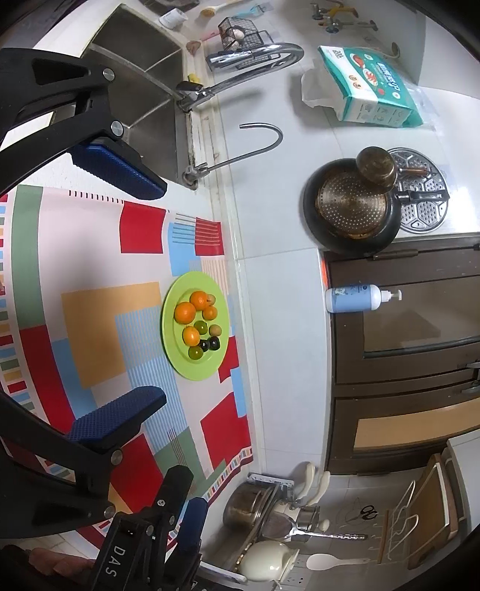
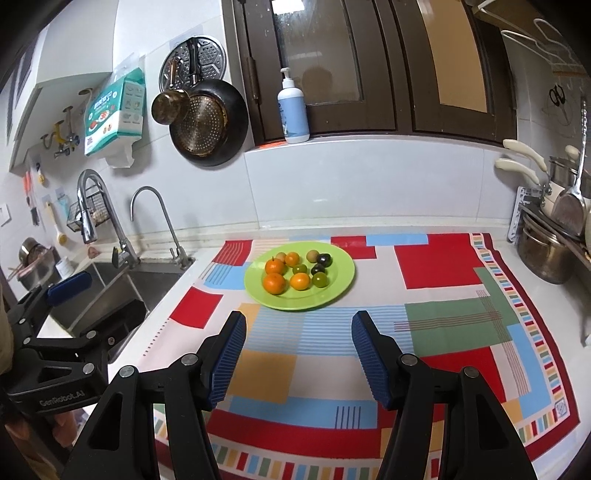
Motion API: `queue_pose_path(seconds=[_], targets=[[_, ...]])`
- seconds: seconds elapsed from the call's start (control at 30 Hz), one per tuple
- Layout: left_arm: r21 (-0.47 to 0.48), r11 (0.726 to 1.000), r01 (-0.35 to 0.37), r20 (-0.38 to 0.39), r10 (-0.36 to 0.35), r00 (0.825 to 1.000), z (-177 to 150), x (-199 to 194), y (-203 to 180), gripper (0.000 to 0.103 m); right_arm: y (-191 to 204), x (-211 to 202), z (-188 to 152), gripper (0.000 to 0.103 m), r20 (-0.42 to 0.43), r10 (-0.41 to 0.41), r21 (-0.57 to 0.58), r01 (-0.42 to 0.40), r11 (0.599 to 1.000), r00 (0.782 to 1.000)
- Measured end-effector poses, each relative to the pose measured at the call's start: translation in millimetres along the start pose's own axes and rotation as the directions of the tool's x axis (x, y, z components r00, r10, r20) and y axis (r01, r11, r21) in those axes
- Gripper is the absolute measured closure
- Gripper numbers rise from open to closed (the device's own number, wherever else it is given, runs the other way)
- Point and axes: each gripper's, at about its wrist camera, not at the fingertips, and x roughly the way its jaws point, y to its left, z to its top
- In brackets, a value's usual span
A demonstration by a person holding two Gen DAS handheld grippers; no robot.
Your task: Organize fruits
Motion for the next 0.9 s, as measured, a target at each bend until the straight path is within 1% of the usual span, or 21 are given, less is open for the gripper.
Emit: queue_pose_path(seconds=[0.3,0.5,0.9], targets=[[0.001,1.000,0.002,0.005,-0.002,1.000,-1,-3,0,0.000,0,-2,-1,0.043,0.000,-0.001,0.002,0.001,1.000,1.000],[0.005,1.000,-0.015,0.008,0.015,1.000,-2,-7,-2,0.000,-1,-6,-3,0.043,0.003,-0.006,0.003,0.006,1.000,1.000],[0.005,1.000,-0.021,0.018,0.021,1.000,-3,-12,-1,0.000,-2,-8,-4,0.043,0.006,-0.008,-0.002,0.008,1.000,1.000]])
